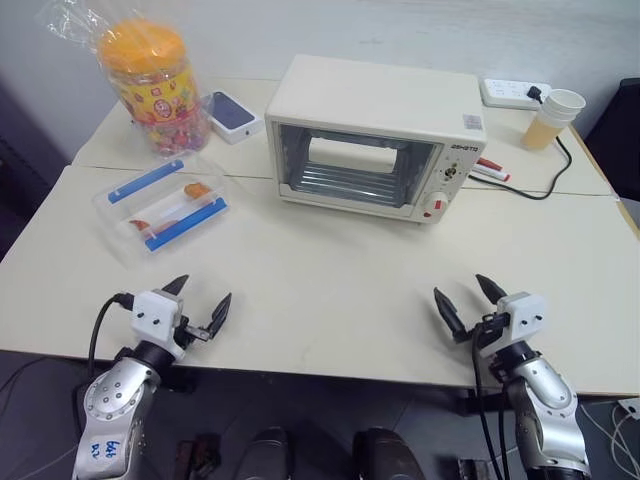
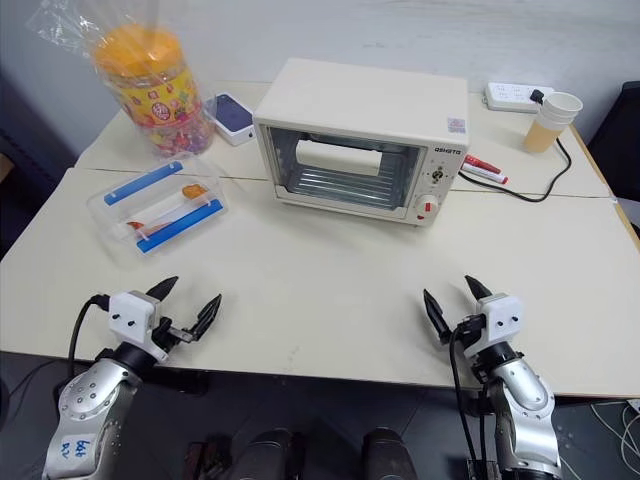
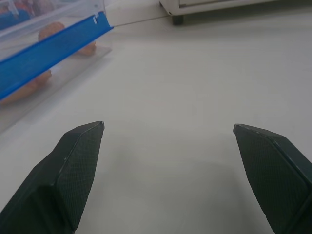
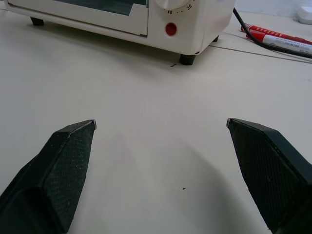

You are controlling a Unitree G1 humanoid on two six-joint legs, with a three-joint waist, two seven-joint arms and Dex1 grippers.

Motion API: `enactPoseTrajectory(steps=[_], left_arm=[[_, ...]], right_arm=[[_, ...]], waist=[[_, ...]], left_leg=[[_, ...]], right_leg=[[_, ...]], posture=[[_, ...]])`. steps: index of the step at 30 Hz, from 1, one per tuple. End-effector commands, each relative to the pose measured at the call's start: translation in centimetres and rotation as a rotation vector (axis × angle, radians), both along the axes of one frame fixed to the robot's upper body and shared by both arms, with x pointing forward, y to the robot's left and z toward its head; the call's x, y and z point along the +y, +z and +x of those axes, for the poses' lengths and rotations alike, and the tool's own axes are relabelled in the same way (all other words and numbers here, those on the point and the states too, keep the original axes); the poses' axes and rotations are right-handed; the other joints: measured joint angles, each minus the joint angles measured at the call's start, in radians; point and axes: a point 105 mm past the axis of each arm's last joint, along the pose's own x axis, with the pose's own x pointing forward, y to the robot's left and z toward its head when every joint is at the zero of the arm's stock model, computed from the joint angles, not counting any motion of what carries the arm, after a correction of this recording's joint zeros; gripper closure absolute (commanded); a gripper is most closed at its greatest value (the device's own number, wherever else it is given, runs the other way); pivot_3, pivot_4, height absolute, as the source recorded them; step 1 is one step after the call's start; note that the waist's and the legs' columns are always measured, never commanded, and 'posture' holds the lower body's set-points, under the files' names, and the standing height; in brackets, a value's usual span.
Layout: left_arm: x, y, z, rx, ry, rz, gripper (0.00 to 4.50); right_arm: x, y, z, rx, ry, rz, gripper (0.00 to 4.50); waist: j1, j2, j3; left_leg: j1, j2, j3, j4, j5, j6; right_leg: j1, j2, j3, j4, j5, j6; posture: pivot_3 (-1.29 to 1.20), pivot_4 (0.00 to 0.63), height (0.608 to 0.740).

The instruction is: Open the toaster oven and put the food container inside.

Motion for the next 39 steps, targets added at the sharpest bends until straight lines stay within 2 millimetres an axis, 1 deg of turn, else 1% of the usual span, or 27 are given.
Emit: enactPoseTrajectory(steps=[1,5,8,9,12,14,15,16,17,19,20,22,24,26,28,30,34,39], left_arm=[[0.1,0.5,0.1,-0.010,-0.016,0.014,0.01],[0.2,1.1,0.2,-0.027,-0.039,-0.063,0.01],[0.3,2.2,0.0,-0.030,-0.086,-0.204,0.01],[0.1,3.0,-0.1,-0.041,-0.123,-0.249,0.01],[-0.8,5.0,-0.3,-0.064,-0.241,-0.257,0.01],[-0.7,6.7,0.1,-0.074,-0.306,-0.269,0.01],[-0.2,7.5,0.5,-0.062,-0.329,-0.293,0.01],[0.1,8.2,0.8,-0.049,-0.362,-0.297,0.01],[0.2,9.2,1.1,-0.038,-0.412,-0.281,0.01],[0.0,10.6,1.6,-0.026,-0.484,-0.244,0.01],[-0.1,11.1,1.8,-0.022,-0.511,-0.229,0.01],[-0.9,12.1,2.5,-0.032,-0.567,-0.209,0.01],[-1.8,12.9,3.0,-0.054,-0.601,-0.217,0.01],[-2.5,13.2,3.2,-0.065,-0.621,-0.226,0.01],[-3.3,12.7,3.2,-0.055,-0.641,-0.230,0.01],[-3.6,12.3,3.2,-0.049,-0.648,-0.232,0.01],[-3.8,12.0,3.3,-0.060,-0.634,-0.234,0.01],[-3.6,11.6,3.5,-0.062,-0.610,-0.238,0.01]], right_arm=[[0.3,0.9,-0.4,-0.036,0.022,-0.007,0.00],[0.5,1.2,-0.4,-0.044,0.041,-0.012,0.00],[0.3,2.3,-0.2,-0.076,0.041,0.000,0.00],[0.5,2.9,0.0,-0.091,0.055,0.005,0.00],[2.3,5.4,0.7,-0.130,0.170,0.017,0.00],[4.7,6.7,0.7,-0.077,0.363,-0.028,0.00],[5.4,7.9,0.9,-0.065,0.426,-0.022,0.00],[5.4,9.1,1.5,-0.054,0.452,-0.008,0.00],[5.5,10.8,2.4,-0.058,0.475,-0.002,0.00],[5.9,12.8,3.8,-0.060,0.503,0.003,0.00],[6.2,13.5,4.2,-0.059,0.520,0.000,0.00],[6.9,14.4,5.8,-0.048,0.526,0.017,0.00],[7.3,14.7,7.5,-0.018,0.498,0.022,0.00],[7.7,15.0,8.4,-0.019,0.495,0.007,0.00],[8.5,15.4,9.3,-0.029,0.499,0.015,0.00],[9.1,15.6,9.7,-0.028,0.506,0.024,0.00],[11.2,16.7,9.2,-0.081,0.583,0.005,0.00],[11.9,17.5,8.5,-0.113,0.624,0.000,0.00]], waist=[[0.001,0.000,0.000],[0.001,0.000,0.000],[0.000,0.000,0.000],[-0.001,0.000,0.000],[-0.004,0.001,0.001],[-0.003,0.002,0.001],[-0.002,0.003,0.002],[-0.001,0.003,0.002],[-0.002,0.003,0.002],[-0.003,0.004,0.003],[-0.003,0.004,0.003],[-0.003,0.004,0.003],[-0.002,0.004,0.003],[-0.001,0.004,0.003],[-0.004,0.004,0.003],[-0.011,0.004,0.003],[-0.025,0.003,0.004],[-0.025,0.004,0.004]], left_leg=[[0.000,0.000,0.000,0.000,0.000,0.000],[0.000,0.000,0.000,0.001,0.000,0.000],[0.000,0.000,-0.001,0.000,0.000,0.000],[0.000,0.000,-0.001,0.000,0.000,0.000],[0.000,0.000,-0.001,0.001,0.000,0.000],[0.000,0.000,-0.001,0.001,0.000,0.000],[0.000,0.000,-0.001,0.001,0.001,-0.001],[0.000,0.000,-0.002,0.001,0.001,-0.001],[-0.001,0.000,-0.003,0.002,0.001,-0.001],[-0.001,0.000,-0.003,0.003,0.002,-0.001],[-0.001,0.000,-0.003,0.002,0.002,-0.001],[-0.001,0.000,-0.004,0.000,0.002,-0.001],[-0.002,0.000,-0.004,0.000,0.002,-0.001],[-0.005,-0.001,-0.005,-0.001,0.002,-0.001],[-0.007,-0.002,-0.005,-0.001,0.001,0.000],[-0.008,-0.003,-0.005,-0.001,0.001,0.001],[-0.010,-0.003,-0.005,0.001,0.001,0.001],[-0.011,-0.001,-0.006,0.006,0.001,0.000]], right_leg=[[0.000,0.000,0.000,0.000,0.000,0.000],[0.001,0.000,0.000,0.000,0.000,0.000],[0.000,0.000,0.001,0.000,0.000,0.000],[0.000,0.000,0.001,0.000,0.000,0.000],[0.000,0.000,0.001,0.000,0.000,0.000],[0.001,0.000,0.001,0.000,0.000,0.000],[0.000,0.000,0.001,0.000,0.000,0.000],[0.000,0.000,0.001,0.001,0.000,0.000],[0.000,0.000,0.001,0.001,0.000,0.000],[0.000,0.000,0.000,0.002,0.000,0.000],[0.000,0.000,0.000,0.001,0.000,0.000],[0.000,0.000,-0.001,0.000,0.000,-0.001],[-0.001,0.000,-0.002,0.001,0.000,-0.001],[-0.002,0.000,-0.004,0.001,0.000,-0.001],[-0.004,0.000,-0.006,0.001,0.000,0.000],[-0.005,0.001,-0.010,0.001,0.000,0.000],[-0.005,0.001,-0.014,0.001,0.000,0.000],[-0.005,0.001,-0.014,0.005,0.000,0.001]], posture=[[0.00,0.150,0.740],[0.00,0.150,0.740],[0.00,0.150,0.740],[0.00,0.150,0.740],[0.00,0.150,0.740],[0.00,0.150,0.740],[0.00,0.150,0.740],[0.00,0.150,0.740],[0.00,0.150,0.740],[0.00,0.150,0.740],[0.00,0.150,0.740],[0.00,0.150,0.740],[0.00,0.150,0.740],[0.00,0.150,0.740],[0.00,0.150,0.740],[0.00,0.150,0.740],[0.00,0.150,0.740],[0.00,0.150,0.740]])
